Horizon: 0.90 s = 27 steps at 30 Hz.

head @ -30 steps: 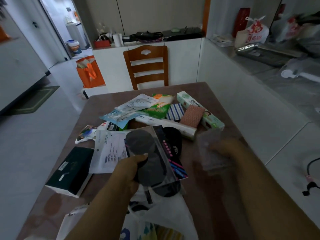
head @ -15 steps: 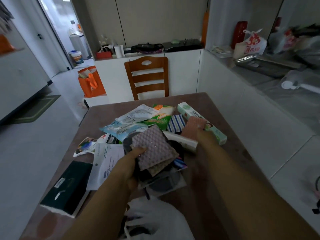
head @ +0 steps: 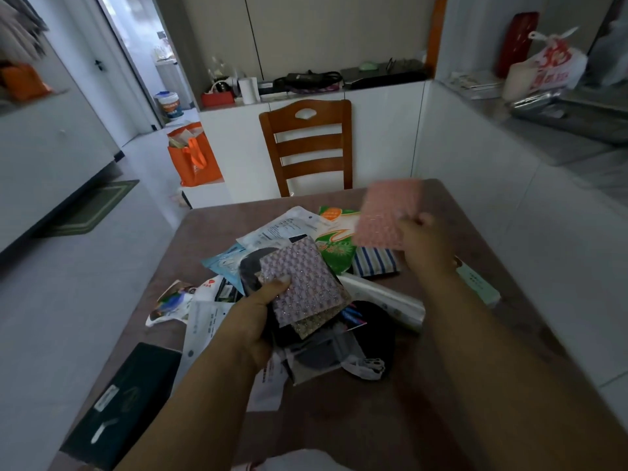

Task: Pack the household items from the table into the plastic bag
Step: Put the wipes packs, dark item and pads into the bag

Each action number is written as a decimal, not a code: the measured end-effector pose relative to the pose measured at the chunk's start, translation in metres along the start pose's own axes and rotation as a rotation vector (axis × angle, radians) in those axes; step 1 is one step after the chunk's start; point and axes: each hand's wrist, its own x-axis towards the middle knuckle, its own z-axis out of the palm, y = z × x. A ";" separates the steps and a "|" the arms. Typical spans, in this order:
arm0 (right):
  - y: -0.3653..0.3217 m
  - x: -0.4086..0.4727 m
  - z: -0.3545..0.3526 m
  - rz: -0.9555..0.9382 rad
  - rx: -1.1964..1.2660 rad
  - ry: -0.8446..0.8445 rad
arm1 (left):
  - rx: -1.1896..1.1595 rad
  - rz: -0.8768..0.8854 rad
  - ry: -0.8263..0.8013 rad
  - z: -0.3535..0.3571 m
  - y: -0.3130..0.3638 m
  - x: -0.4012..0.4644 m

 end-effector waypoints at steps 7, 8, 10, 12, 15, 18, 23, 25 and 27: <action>-0.004 -0.052 0.026 0.274 0.236 -0.723 | -0.040 -0.051 -0.143 0.016 -0.003 -0.009; -0.005 -0.057 0.028 0.258 0.193 -0.739 | -0.053 -0.040 -0.151 0.019 -0.003 -0.010; -0.005 -0.055 0.032 0.207 0.103 -0.789 | -0.018 -0.029 -0.121 0.019 -0.003 -0.006; -0.003 -0.036 0.035 0.184 0.115 -0.722 | 0.008 -0.040 -0.072 0.015 -0.003 -0.001; 0.022 0.026 0.038 0.204 -0.218 -0.283 | -0.016 -0.045 -0.044 0.008 -0.006 0.010; 0.057 0.062 0.050 0.203 -0.542 -0.167 | -0.049 -0.061 -0.045 0.005 -0.010 0.019; 0.073 0.093 0.079 0.258 -0.585 -0.112 | -0.077 -0.057 -0.048 0.006 -0.010 0.038; 0.069 0.099 0.084 0.298 -0.579 -0.190 | -0.084 -0.063 -0.046 0.006 -0.010 0.043; 0.071 0.094 0.084 0.313 -0.646 -0.310 | -0.084 -0.071 -0.039 0.005 -0.012 0.043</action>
